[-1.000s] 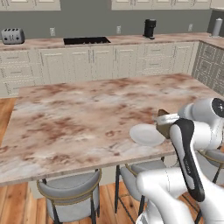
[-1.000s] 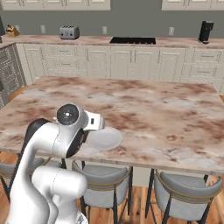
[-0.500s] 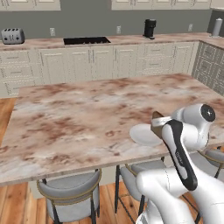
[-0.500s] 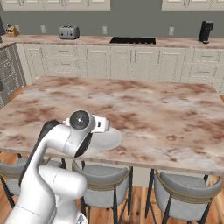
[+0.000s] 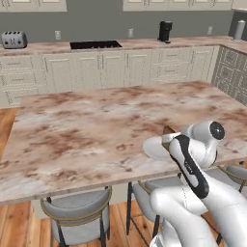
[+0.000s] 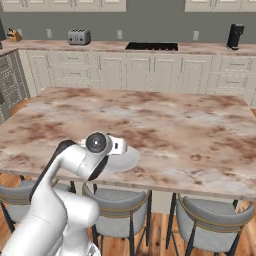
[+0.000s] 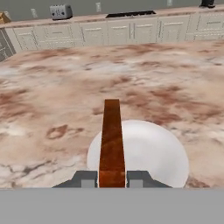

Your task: Start the toaster. Once the lever pops up, take the bread to the plate on the dining counter.

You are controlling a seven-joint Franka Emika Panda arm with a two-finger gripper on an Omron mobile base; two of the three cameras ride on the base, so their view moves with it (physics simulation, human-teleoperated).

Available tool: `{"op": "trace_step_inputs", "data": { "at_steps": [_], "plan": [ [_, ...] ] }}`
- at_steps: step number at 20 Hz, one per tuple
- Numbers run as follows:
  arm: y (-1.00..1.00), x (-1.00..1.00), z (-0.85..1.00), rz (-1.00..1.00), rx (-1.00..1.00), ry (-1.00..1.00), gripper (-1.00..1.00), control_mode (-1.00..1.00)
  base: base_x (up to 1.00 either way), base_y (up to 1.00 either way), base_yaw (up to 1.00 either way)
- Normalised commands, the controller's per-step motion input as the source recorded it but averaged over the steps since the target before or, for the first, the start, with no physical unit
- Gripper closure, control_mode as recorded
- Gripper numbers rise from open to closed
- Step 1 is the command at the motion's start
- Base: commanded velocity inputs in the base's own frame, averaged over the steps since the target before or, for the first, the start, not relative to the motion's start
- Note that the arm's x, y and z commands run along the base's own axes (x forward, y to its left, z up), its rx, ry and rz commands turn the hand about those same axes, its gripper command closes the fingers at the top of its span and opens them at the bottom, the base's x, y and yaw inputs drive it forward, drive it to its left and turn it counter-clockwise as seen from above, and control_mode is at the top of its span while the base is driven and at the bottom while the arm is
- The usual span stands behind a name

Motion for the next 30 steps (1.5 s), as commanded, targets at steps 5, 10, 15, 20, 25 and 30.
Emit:
{"op": "trace_step_inputs", "data": {
  "at_steps": [5,10,15,20,25,30],
  "plan": [
    [0.0,0.38,-0.38,0.0,0.0,0.0,1.0,-1.0,0.0,0.0,0.0],
    [0.0,0.27,-0.32,0.0,0.0,0.0,1.0,-1.0,0.0,0.0,0.0],
    [0.0,0.22,-0.3,0.0,-0.03,-0.05,1.0,-1.0,0.0,0.0,0.0],
    [0.0,0.22,-0.32,0.0,-0.03,-0.01,1.0,-1.0,0.0,0.0,0.0],
    [0.0,0.2,-0.28,0.0,-0.03,0.0,1.0,-1.0,0.0,0.0,0.0],
    [0.0,0.18,-0.27,0.0,-0.03,-0.01,1.0,-1.0,0.0,0.0,0.0]
  ]
}}
